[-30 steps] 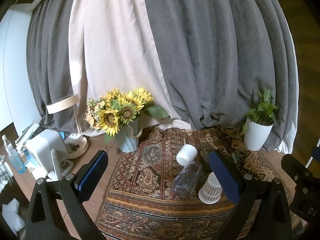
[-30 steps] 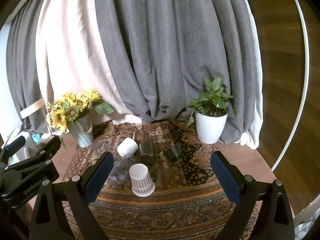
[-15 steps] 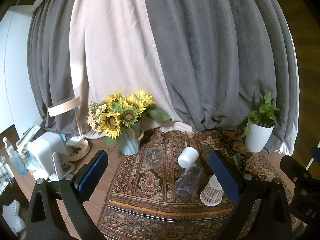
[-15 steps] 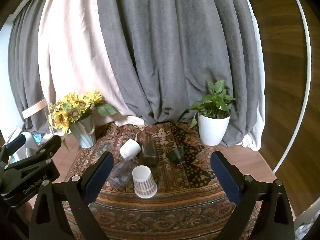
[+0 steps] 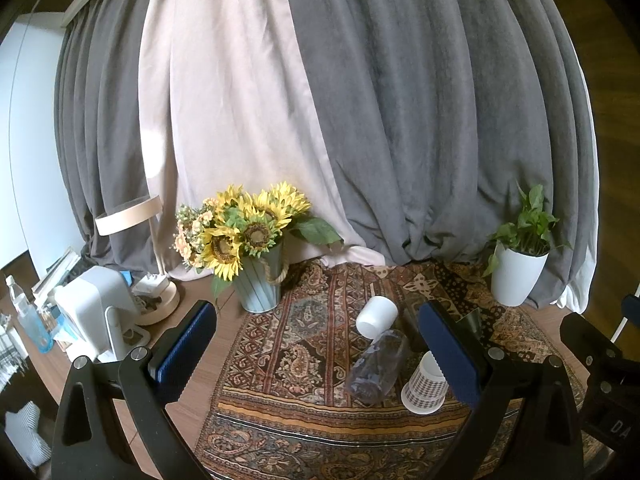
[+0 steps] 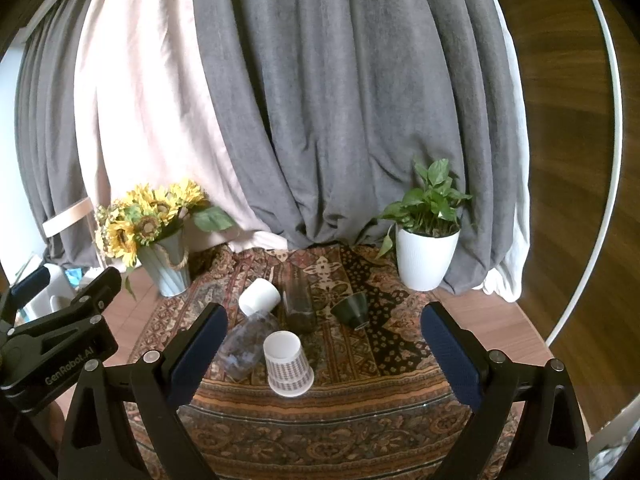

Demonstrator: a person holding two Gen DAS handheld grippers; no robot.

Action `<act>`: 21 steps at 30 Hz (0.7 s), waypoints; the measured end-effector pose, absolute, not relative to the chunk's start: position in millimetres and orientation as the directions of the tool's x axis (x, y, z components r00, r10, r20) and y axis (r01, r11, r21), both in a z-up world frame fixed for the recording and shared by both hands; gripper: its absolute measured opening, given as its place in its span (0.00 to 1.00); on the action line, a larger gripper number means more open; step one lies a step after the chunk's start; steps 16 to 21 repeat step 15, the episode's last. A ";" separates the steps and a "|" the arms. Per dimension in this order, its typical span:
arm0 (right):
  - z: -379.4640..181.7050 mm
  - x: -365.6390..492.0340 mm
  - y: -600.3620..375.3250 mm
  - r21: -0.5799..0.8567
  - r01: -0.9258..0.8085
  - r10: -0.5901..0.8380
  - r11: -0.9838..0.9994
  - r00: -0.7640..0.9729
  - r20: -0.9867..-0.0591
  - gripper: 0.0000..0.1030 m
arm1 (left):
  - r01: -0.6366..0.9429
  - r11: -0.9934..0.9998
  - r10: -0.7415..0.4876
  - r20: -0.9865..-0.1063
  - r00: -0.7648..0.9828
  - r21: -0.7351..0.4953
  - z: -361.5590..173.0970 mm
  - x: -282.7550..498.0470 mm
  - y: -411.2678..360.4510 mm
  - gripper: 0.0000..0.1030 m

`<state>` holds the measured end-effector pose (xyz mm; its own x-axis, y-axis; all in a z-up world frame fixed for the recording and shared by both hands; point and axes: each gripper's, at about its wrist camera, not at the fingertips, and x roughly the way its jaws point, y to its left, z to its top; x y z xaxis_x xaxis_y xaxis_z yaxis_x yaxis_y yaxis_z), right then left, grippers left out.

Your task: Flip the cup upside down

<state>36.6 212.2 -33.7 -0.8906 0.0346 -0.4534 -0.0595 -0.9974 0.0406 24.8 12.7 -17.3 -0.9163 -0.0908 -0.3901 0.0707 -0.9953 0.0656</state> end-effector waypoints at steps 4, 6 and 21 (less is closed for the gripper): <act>-33.5 36.5 212.2 0.040 -0.060 0.035 -0.997 -0.891 -0.453 0.95 | 0.072 -0.995 -0.092 -0.388 -0.917 0.067 -16.4 24.1 12.4 1.00; -33.6 36.3 212.3 0.039 -0.061 0.037 -0.997 -0.891 -0.452 0.95 | 0.072 -0.995 -0.093 -0.386 -0.918 0.069 -15.0 22.4 11.7 1.00; -33.9 35.5 211.6 0.038 -0.058 0.034 -0.998 -0.891 -0.453 0.95 | 0.079 -0.994 -0.101 -0.380 -0.920 0.073 -12.6 20.1 10.0 1.00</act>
